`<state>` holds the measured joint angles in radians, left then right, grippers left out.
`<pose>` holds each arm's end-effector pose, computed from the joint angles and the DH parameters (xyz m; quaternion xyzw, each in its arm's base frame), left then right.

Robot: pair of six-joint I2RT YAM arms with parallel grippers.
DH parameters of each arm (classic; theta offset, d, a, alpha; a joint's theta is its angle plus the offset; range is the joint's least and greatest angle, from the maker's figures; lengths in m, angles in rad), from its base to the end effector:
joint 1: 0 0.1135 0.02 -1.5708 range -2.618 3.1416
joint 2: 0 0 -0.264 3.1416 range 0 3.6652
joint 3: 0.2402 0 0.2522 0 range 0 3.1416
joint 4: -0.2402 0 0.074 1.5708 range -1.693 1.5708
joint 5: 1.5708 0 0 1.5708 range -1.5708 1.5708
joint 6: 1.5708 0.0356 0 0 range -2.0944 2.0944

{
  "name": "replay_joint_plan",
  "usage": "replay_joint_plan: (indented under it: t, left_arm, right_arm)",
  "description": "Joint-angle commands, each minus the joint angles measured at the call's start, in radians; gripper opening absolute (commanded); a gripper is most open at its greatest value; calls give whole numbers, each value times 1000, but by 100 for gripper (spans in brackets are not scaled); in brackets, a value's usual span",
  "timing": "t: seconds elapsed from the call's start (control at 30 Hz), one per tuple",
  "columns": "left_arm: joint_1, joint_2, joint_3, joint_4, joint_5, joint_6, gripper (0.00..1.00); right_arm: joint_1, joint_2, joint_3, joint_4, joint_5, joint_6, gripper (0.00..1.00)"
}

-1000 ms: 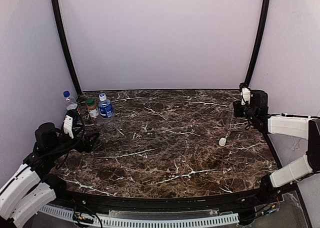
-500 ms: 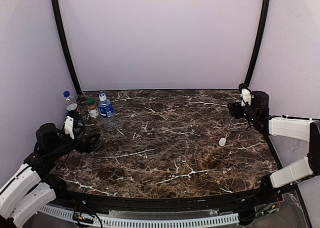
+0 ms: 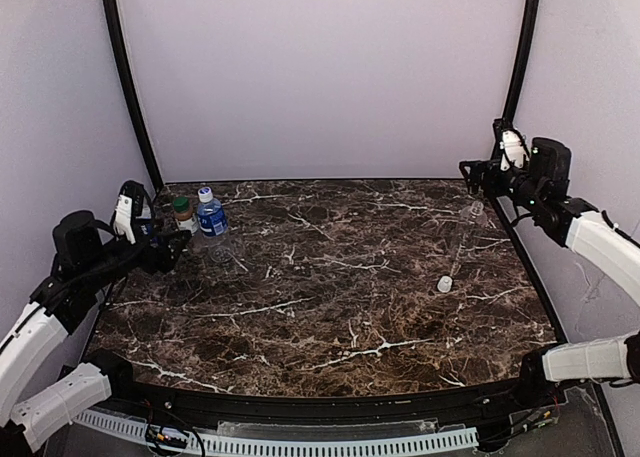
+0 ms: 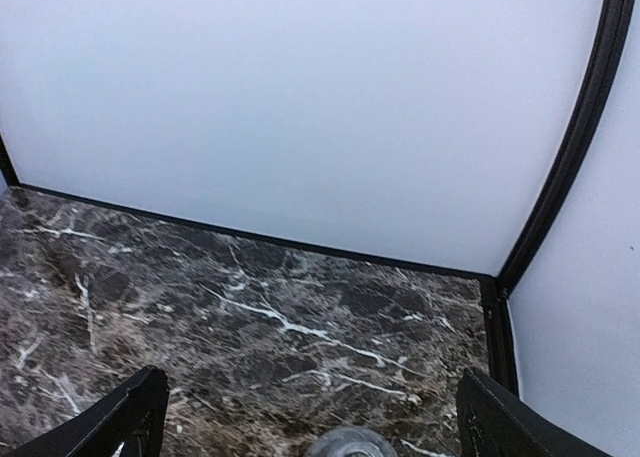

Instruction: Unscrew the bottle caps

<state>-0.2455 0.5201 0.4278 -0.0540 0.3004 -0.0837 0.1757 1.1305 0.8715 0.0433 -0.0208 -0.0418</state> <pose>0.1402 -0.0460 0.2661 0.1580 0.7380 -0.2176 0.6189 0.2625 0.0473 0.3241 -0.0910 0.7738 0.0500 0.6249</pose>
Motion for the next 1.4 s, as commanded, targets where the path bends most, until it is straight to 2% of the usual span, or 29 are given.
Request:
replay_joint_plan:
  t: [0.0, 0.1, 0.13, 0.23, 0.33, 0.43, 0.53, 0.63, 0.8, 0.87, 1.07, 1.13, 1.33, 1.37]
  left_arm:
    - [26, 137, 283, -108, -19, 49, 91]
    - [53, 272, 502, -315, -78, 219, 91]
    - [60, 358, 627, -367, -120, 249, 91]
    - [126, 545, 881, -646, -212, 374, 91]
    - [280, 761, 1174, -812, -228, 389, 93]
    - [389, 884, 1320, -893, -177, 351, 98]
    - [450, 918, 1284, -840, -107, 322, 99]
    - [456, 876, 1152, -708, -72, 306, 99]
    - [481, 895, 1062, -553, -45, 246, 98]
    - [487, 918, 1039, -524, -28, 229, 94]
    - [489, 977, 973, -482, -33, 203, 61]
    - [489, 983, 958, -474, -25, 207, 56]
    - [489, 969, 910, -444, -40, 230, 55]
    - [489, 966, 904, -435, -46, 237, 50]
  right_arm:
    - [4, -67, 54, -70, -177, 92, 99]
    - [16, -89, 66, -66, -220, 148, 99]
    - [22, -92, 68, -63, -228, 164, 99]
    - [50, -90, 79, -58, -237, 184, 99]
    - [96, -73, 95, -72, -234, 198, 99]
    - [145, -52, 106, -90, -233, 203, 98]
    - [187, -36, 120, -128, -228, 203, 98]
    - [223, -28, 130, -165, -205, 198, 99]
    - [259, -30, 117, -181, -169, 211, 99]
    - [268, -32, 115, -184, -158, 215, 99]
    - [280, -25, 105, -188, -121, 222, 98]
    - [281, -18, 105, -189, -125, 226, 99]
    - [286, -1, 107, -191, -124, 232, 99]
    - [287, 1, 108, -191, -126, 233, 99]
